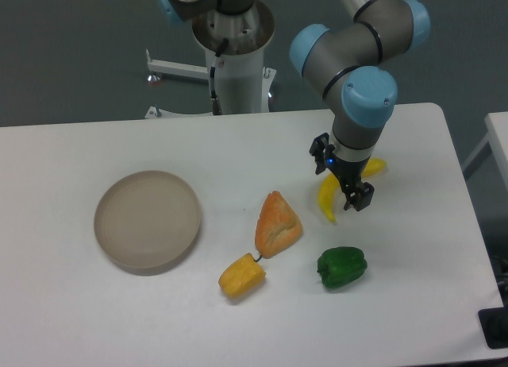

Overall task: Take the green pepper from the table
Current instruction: 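Move the open gripper down toward the green bell pepper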

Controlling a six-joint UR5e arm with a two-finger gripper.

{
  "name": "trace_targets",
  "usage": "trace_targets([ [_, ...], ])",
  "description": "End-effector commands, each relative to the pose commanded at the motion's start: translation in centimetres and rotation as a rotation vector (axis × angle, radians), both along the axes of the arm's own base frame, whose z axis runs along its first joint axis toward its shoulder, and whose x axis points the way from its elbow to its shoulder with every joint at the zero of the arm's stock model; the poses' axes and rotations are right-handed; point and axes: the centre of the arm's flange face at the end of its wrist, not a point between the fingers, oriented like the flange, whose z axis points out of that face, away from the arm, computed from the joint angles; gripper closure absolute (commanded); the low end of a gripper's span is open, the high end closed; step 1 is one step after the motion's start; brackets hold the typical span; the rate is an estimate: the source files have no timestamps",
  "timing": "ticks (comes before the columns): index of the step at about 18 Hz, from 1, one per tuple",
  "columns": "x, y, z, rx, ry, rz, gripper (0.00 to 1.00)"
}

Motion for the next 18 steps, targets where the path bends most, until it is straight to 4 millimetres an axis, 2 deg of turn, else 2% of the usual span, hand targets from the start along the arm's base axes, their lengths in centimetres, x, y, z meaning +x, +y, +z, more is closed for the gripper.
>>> trace_targets([
  [3,-0.1,0.1,0.0,0.003,0.001,0.000,0.00],
  [5,-0.7,0.9,0.2,0.014,0.008,0.001,0.00],
  [7,-1.7,2.8,-0.3,0.058,-0.019,0.005,0.00],
  [10,-3.8,5.8,-1.7,0.108,-0.058,0.112,0.00],
  [11,-4.0,6.2,-2.2,0.105,-0.059,0.112,0.00],
  [14,-3.3,7.2,-3.8,0.093,-0.070,0.098,0.00],
  [18,-2.7,8.7,-4.9,0.137,-0.029,0.090,0.00],
])
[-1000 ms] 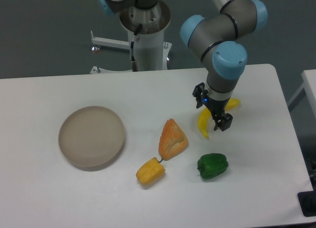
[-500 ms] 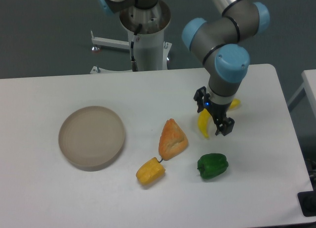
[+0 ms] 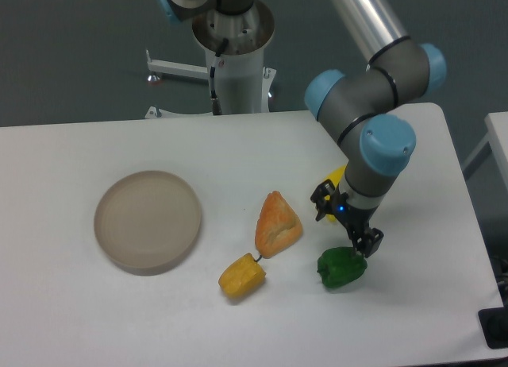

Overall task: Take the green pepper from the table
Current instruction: 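Move the open gripper down toward the green bell pepper, then lower the gripper around the green bell pepper and close it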

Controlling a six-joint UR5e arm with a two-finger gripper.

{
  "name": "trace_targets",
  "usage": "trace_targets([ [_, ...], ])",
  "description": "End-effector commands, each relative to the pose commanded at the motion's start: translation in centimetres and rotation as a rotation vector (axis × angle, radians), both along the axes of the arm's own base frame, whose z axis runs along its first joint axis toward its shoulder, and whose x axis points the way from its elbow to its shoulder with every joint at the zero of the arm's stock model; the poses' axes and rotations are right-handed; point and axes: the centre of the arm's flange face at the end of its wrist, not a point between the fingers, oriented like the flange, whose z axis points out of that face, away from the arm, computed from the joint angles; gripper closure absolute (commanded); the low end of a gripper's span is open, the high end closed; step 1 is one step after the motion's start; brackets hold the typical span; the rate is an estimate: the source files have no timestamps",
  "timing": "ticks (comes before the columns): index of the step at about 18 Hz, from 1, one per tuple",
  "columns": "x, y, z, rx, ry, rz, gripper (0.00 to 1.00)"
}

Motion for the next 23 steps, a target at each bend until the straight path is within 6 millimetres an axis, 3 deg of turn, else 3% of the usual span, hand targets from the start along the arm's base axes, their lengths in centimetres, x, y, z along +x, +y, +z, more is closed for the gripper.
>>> trace_targets([
  [13,-1.5,1.3,-2.7,0.008,0.057,-0.017,0.00],
  [20,-1.6,1.5,-4.2,-0.012,0.060,-0.027,0.00],
  [23,-1.3,1.9,-4.9,-0.028,0.146,-0.031,0.00],
])
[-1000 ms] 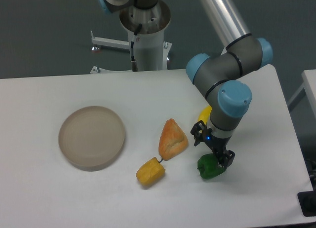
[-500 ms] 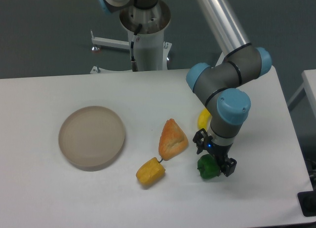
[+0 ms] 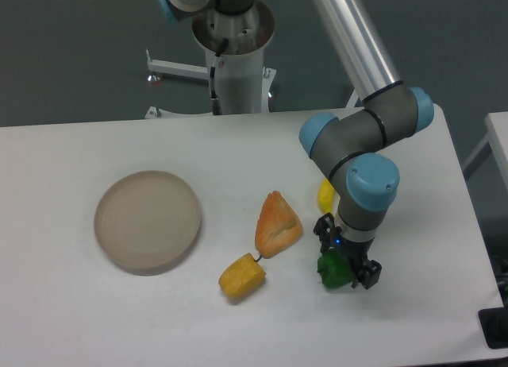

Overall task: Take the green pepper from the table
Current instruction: 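Lower the gripper around the green bell pepper and close it, then lift the held green bell pepper up off the table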

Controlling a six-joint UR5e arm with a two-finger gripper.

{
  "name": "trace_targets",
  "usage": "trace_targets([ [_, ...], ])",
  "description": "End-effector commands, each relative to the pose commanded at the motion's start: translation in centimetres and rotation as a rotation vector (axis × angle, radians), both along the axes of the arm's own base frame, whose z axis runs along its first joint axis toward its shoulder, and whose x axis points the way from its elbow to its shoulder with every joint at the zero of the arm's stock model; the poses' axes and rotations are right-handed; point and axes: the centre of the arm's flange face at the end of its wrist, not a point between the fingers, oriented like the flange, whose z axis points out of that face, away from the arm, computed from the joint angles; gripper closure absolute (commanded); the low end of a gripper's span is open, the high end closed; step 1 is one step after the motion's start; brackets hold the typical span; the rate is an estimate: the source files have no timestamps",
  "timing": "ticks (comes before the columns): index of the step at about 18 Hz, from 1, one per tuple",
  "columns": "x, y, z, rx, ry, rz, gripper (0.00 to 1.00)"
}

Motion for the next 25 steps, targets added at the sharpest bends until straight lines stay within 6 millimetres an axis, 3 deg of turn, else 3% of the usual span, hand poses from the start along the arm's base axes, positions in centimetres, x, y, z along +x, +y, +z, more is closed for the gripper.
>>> trace_targets([
  [2,0.0,0.0,0.0,-0.001,0.001,0.005,0.15],
  [5,0.0,-0.1,0.8,0.003,0.003,-0.005,0.56],
  [6,0.0,-0.2,1.1,0.004,0.007,-0.003,0.65],
  [9,0.4,-0.7,3.4,0.013,0.020,-0.002,0.66],
  [12,2.4,-3.0,7.4,-0.034,-0.031,0.014,0.66],
  [16,4.7,-5.6,10.8,-0.067,-0.058,-0.001,0.66],
  [20,6.0,-7.1,12.3,-0.115,-0.104,0.005,0.66],
  [25,5.8,-8.5,13.5,-0.136,-0.122,0.015,0.67],
])
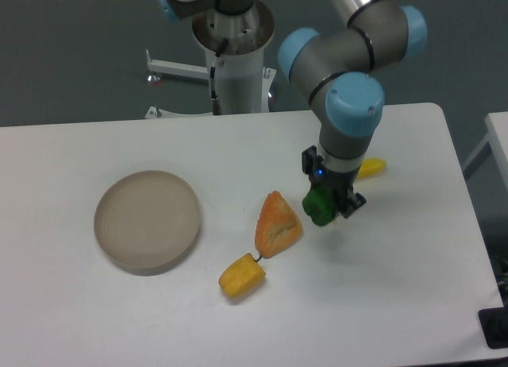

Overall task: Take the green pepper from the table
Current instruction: 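Lift the held green bell pepper up off the table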

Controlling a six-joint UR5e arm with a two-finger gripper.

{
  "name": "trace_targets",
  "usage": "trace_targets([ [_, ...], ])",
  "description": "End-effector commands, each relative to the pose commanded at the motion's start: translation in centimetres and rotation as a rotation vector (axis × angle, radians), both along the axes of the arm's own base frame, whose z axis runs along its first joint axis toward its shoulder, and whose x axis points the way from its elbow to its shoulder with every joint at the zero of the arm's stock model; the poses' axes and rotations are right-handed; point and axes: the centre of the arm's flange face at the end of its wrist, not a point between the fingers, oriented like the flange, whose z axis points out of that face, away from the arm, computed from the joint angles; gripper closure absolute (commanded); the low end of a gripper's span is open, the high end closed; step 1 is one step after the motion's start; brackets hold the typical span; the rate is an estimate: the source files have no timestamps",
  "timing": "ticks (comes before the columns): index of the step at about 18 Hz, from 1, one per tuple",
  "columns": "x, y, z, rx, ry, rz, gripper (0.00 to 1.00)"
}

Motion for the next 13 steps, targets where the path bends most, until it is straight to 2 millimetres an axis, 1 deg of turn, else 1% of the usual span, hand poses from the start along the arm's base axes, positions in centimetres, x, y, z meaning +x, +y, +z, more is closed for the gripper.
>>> trace_targets([
  [4,-0.23,-0.32,0.15,0.003,-0.001,-0.080,0.66],
  [5,-0.13,-0.38,0.39,0.009,0.000,-0.081,0.66],
  [13,-0.04,-0.21,0.21,0.013,-0.006,-0.081,0.66],
])
